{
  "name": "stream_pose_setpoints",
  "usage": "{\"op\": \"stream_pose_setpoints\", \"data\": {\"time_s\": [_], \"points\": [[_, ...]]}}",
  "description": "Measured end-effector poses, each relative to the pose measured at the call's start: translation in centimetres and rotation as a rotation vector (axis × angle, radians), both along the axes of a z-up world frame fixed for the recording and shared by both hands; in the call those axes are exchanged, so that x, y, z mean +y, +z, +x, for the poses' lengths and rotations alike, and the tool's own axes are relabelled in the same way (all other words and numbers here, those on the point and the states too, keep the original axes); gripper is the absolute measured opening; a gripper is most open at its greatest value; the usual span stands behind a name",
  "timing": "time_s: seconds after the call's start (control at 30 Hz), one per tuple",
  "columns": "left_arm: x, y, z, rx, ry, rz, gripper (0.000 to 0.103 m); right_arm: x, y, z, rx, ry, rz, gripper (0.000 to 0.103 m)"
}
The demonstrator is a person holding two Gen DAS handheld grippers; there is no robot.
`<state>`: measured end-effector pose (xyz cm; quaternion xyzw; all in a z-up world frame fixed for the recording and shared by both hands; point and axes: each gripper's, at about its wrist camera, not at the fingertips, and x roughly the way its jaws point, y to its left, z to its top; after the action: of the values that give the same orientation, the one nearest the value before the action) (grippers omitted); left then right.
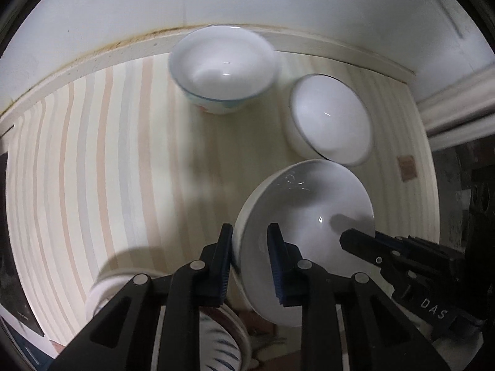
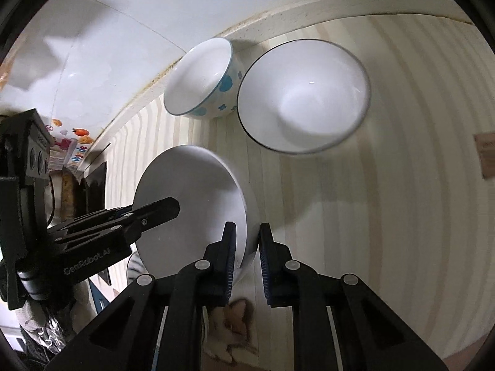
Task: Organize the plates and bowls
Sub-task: 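Reach the right gripper to a white bowl and grasp its rim, then carry the plain white bowl toward the red-flower bowl with right gripper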
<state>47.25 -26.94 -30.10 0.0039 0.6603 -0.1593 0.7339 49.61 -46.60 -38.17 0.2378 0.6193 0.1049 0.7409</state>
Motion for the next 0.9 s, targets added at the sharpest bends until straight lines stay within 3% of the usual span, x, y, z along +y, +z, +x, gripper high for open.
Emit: {"op": "stream_pose_setpoints", "data": {"time_s": [0.27, 0.4, 0.9], "points": [[-2.7, 1.2, -3.3, -0.011, -0.075, -0.021, 0.02, -3.8, 3.3, -5.9, -0.022, -0.027, -0.029, 0.017], [-4.0, 0.6, -4.5, 0.002, -0.117, -0.017, 0.02, -5.2, 3.4, -8.3, -0.013, -0.05, -0.042, 0.017], [-7.8, -5.4, -7.9, 0.064, -0.201, 0.044, 0.02, -8.7, -2.0, -13.2, 0.082, -0.133, -0.048, 0.017]]}}
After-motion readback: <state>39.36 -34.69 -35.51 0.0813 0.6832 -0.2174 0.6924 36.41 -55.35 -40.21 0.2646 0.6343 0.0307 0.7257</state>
